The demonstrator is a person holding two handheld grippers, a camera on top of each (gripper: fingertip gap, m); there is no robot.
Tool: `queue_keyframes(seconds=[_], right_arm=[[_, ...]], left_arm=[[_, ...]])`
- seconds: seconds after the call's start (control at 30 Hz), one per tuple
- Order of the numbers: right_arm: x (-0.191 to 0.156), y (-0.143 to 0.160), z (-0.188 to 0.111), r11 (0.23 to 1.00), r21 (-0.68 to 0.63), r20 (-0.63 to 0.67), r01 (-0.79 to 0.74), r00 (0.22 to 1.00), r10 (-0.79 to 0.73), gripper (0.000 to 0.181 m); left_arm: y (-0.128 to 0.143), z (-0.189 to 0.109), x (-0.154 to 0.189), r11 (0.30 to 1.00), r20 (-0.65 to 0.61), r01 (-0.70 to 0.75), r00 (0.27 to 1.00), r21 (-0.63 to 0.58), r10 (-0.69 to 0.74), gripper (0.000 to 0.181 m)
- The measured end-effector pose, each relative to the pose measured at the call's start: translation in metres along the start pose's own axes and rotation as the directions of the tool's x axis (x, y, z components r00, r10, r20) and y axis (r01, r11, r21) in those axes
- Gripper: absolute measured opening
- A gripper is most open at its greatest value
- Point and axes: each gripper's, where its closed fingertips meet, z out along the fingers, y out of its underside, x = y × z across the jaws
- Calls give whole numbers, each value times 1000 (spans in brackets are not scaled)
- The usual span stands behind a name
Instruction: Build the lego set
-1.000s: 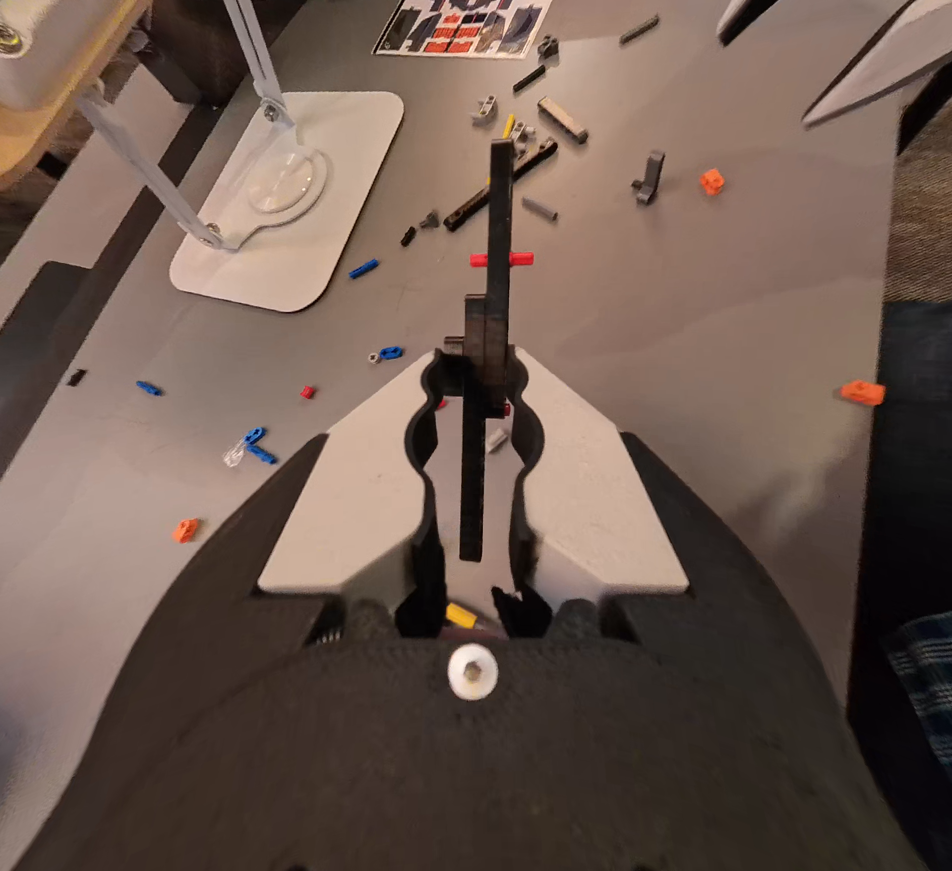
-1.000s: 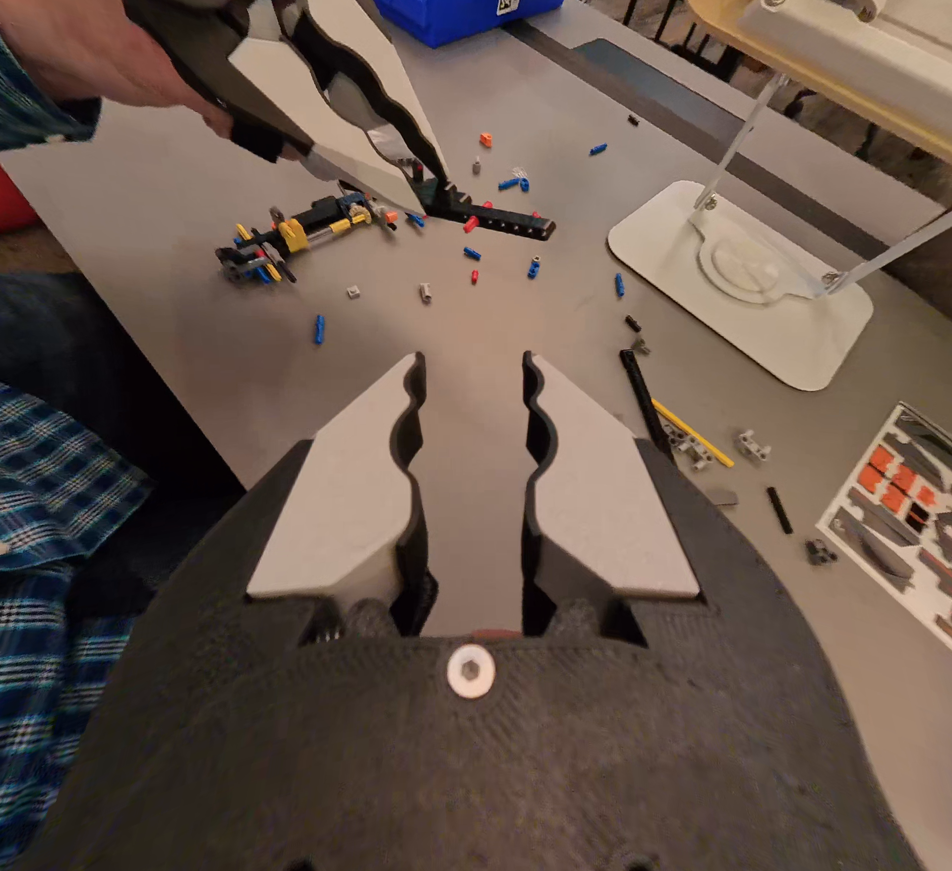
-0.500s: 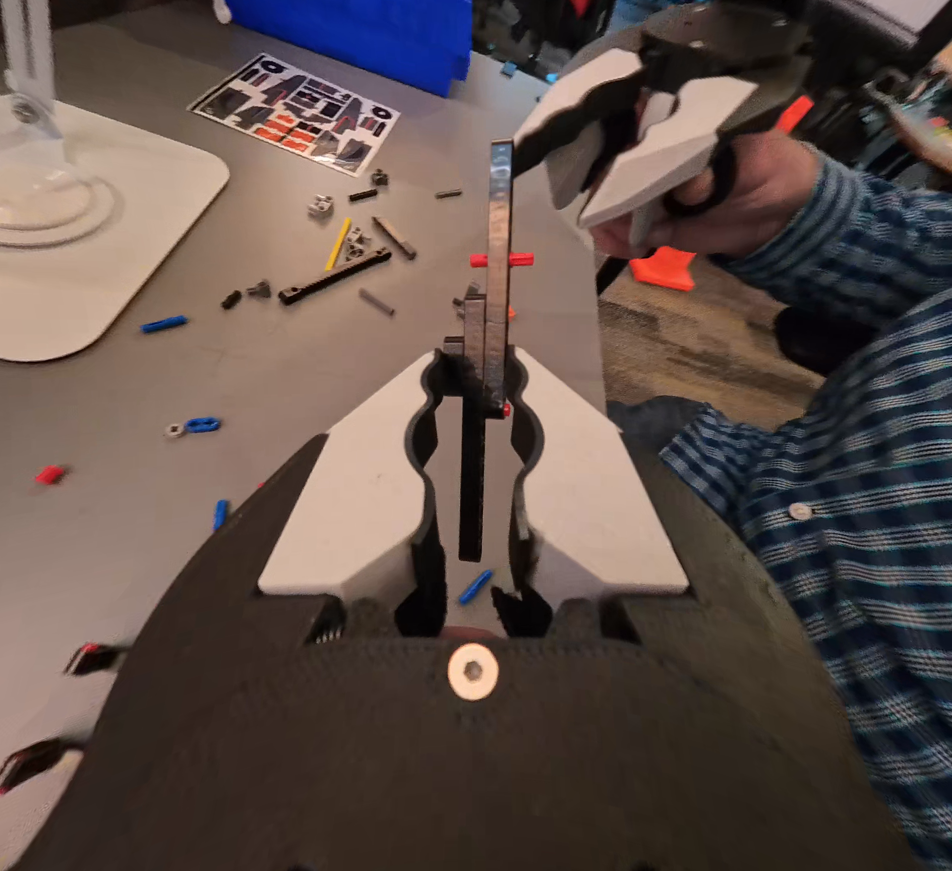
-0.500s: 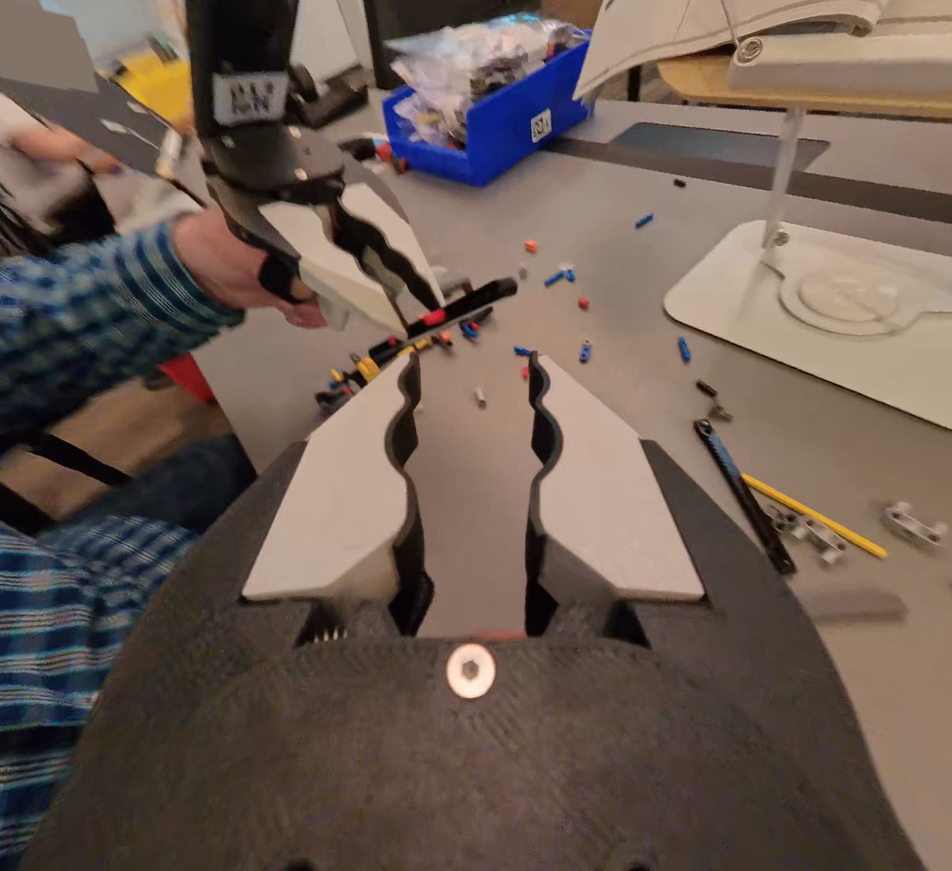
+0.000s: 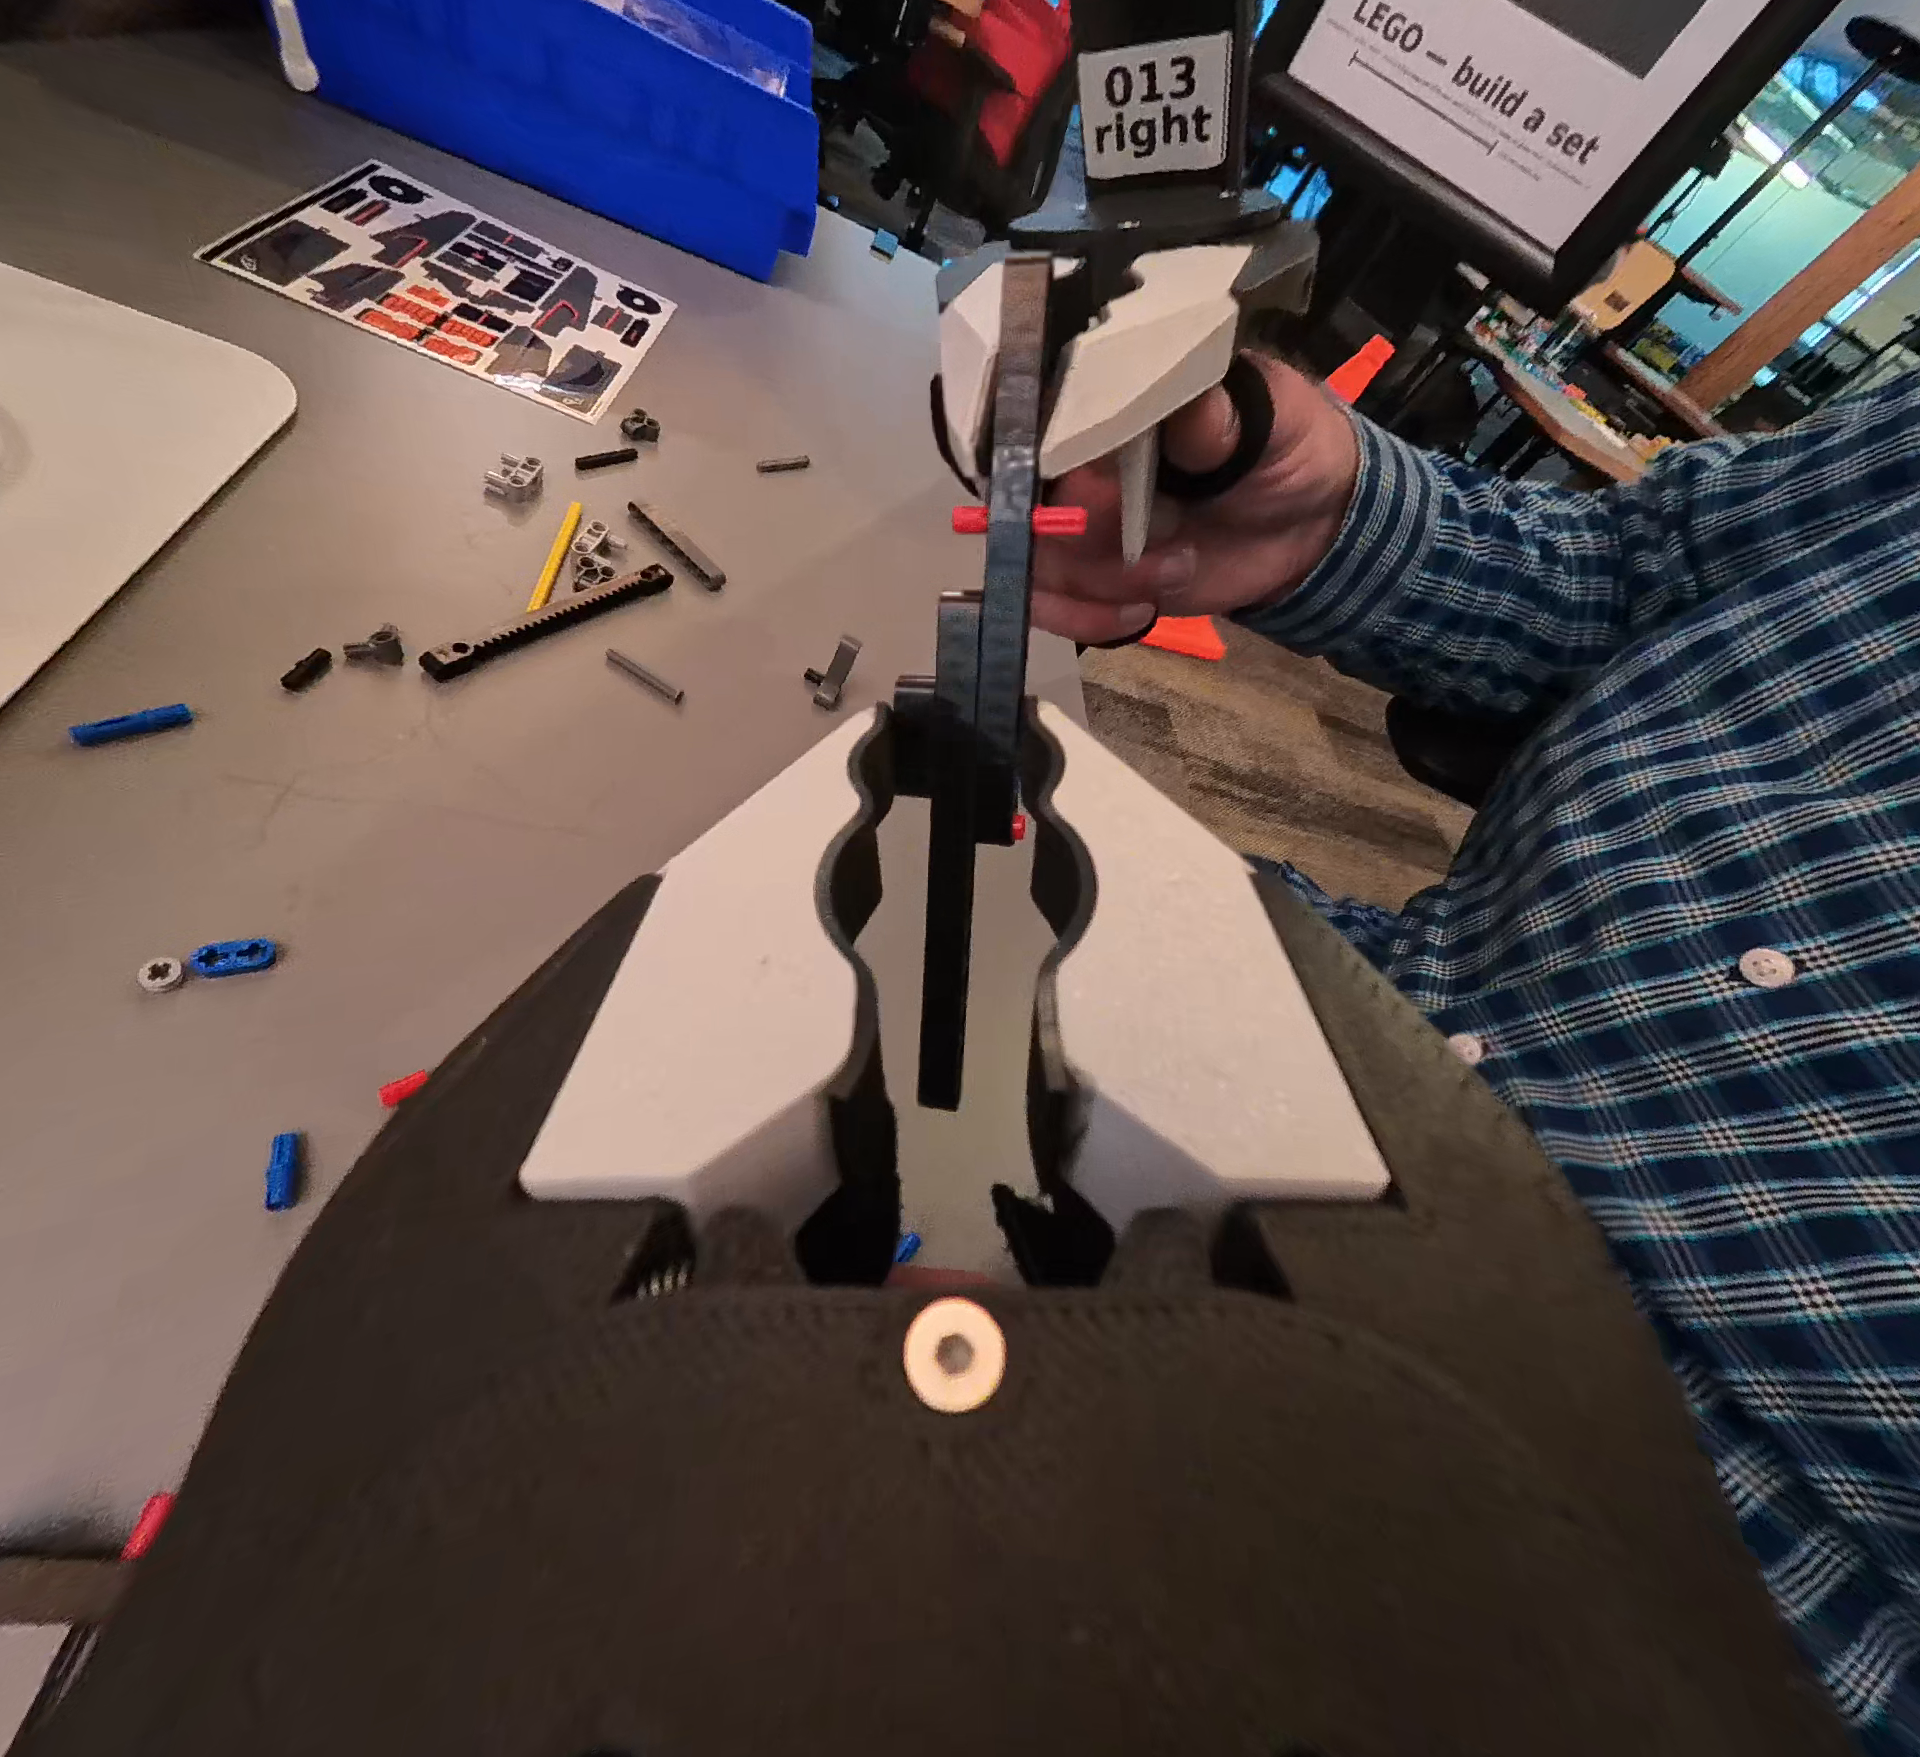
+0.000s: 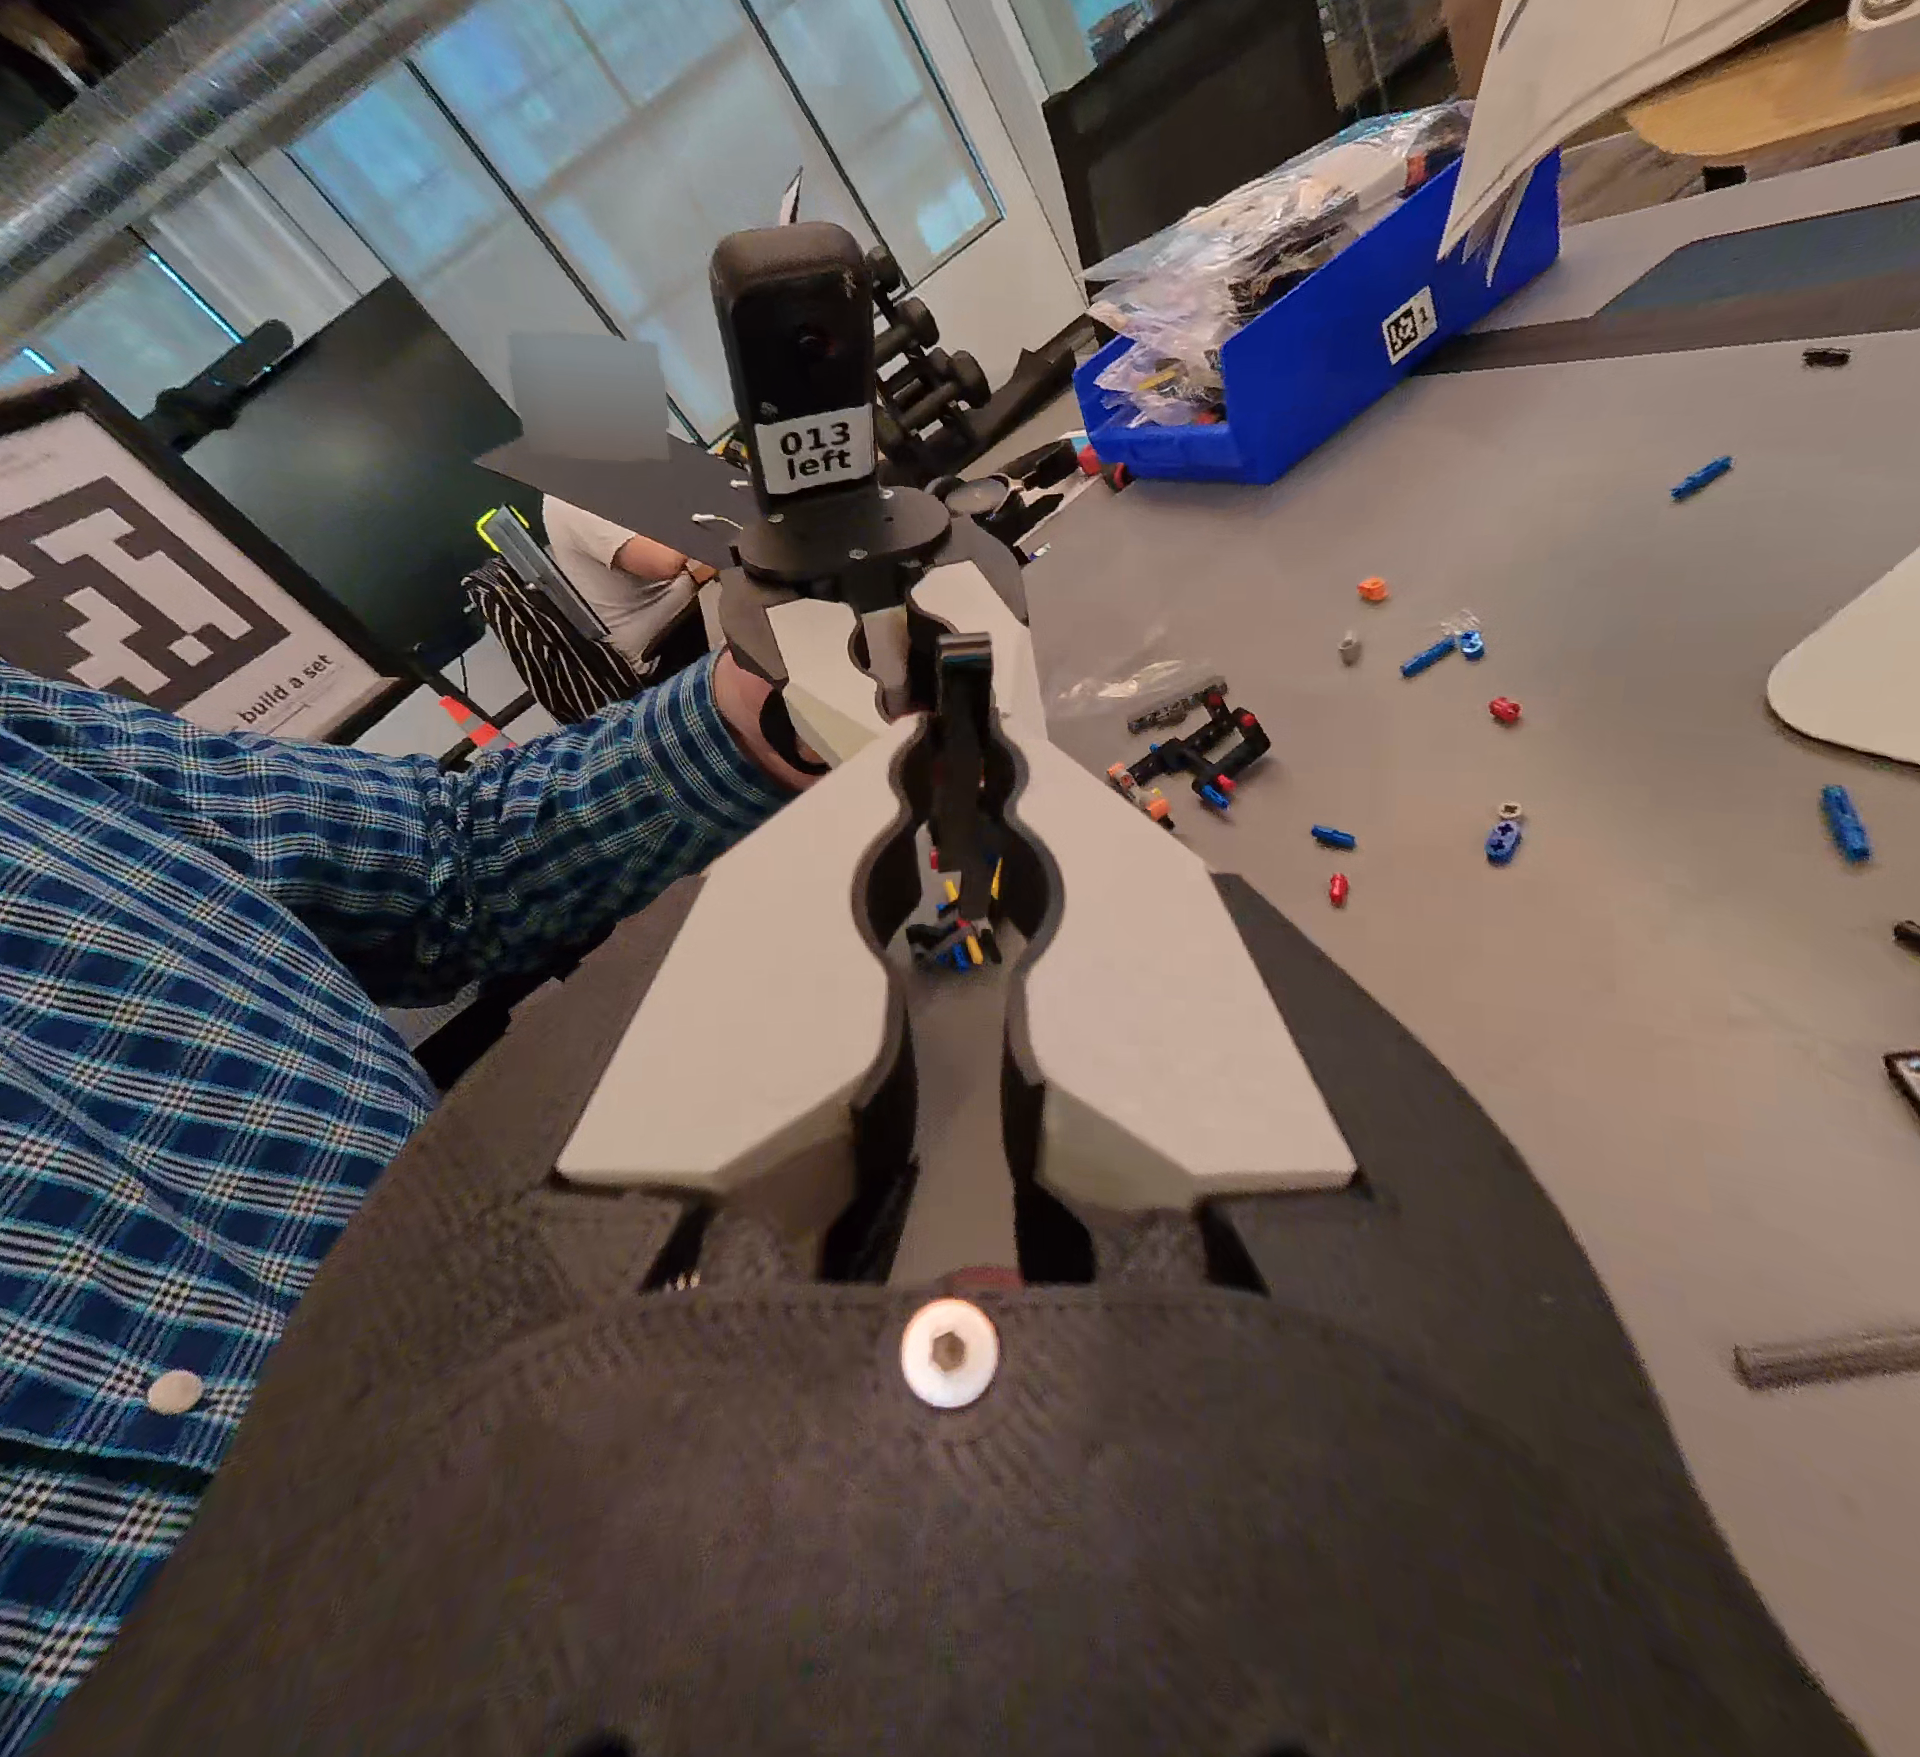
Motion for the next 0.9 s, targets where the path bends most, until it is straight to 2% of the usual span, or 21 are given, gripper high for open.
queue_keyframes(seconds=[0.3, 0.4, 0.67, 0.9], right_arm=[[8, -15, 1, 993, 93, 45, -76, 996, 72, 6], [10, -25, -4, 988, 136, 51, -78, 996, 72, 6], [16, -45, -19, 965, 238, 68, -112, 993, 98, 5], [12, -51, -25, 956, 272, 102, -106, 992, 81, 5]], left_arm=[[-13, -10, -9, 997, 4, 30, 1000, 73, -30, 24], [-19, -20, -14, 994, 23, 36, 999, 102, -39, 31], [-32, -48, -30, 987, 91, 32, 995, 156, -47, 32], [-27, -45, -26, 994, 122, -31, 992, 102, 18, 34]])
